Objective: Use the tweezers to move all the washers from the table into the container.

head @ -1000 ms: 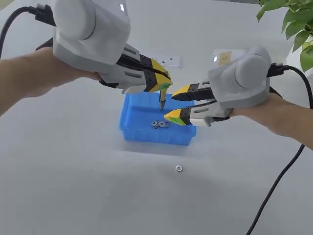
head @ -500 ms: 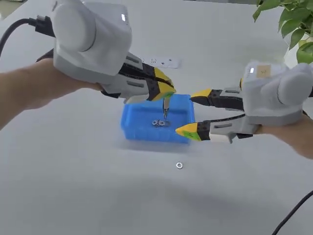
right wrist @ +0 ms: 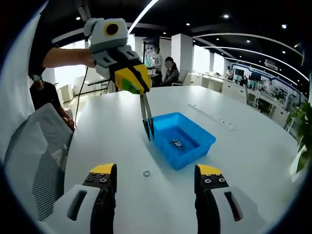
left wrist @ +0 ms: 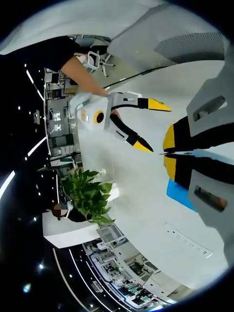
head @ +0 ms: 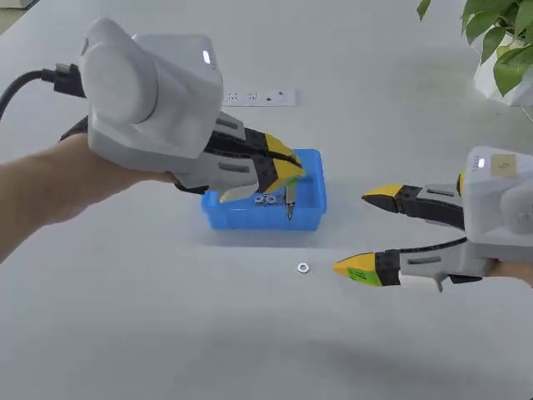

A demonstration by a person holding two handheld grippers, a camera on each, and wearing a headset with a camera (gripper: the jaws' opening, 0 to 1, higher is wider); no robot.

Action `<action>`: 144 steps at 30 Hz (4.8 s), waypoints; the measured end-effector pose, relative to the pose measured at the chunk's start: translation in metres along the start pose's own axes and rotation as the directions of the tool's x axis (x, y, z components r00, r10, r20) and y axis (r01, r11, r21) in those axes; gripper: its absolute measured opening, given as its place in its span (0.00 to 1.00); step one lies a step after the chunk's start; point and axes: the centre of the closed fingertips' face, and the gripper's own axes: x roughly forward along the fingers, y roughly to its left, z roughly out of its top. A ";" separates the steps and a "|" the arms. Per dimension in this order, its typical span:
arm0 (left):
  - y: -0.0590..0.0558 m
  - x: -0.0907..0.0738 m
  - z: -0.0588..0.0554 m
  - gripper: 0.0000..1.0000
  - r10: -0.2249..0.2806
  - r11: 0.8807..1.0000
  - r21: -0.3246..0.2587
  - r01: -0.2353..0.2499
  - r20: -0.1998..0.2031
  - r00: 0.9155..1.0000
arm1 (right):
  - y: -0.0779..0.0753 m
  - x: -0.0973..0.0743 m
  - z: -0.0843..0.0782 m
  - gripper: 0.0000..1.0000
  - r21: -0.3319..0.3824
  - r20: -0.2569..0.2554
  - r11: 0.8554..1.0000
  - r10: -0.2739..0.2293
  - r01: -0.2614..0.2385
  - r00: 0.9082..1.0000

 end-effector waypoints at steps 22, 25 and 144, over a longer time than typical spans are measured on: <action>-0.035 0.017 -0.018 0.06 -0.015 0.999 -0.038 0.015 -0.017 1.000 | 0.029 -0.010 -0.025 0.86 0.119 -0.003 0.993 0.015 -0.015 1.000; -0.037 0.019 -0.022 0.06 -0.016 0.999 -0.039 0.015 -0.025 1.000 | 0.031 -0.012 -0.033 0.86 0.112 -0.024 0.994 0.013 -0.010 1.000; -0.033 0.051 -0.052 0.10 -0.113 0.989 -0.109 0.102 -0.103 0.988 | 0.028 0.073 -0.020 0.11 -0.102 -0.095 0.969 0.214 -0.223 0.972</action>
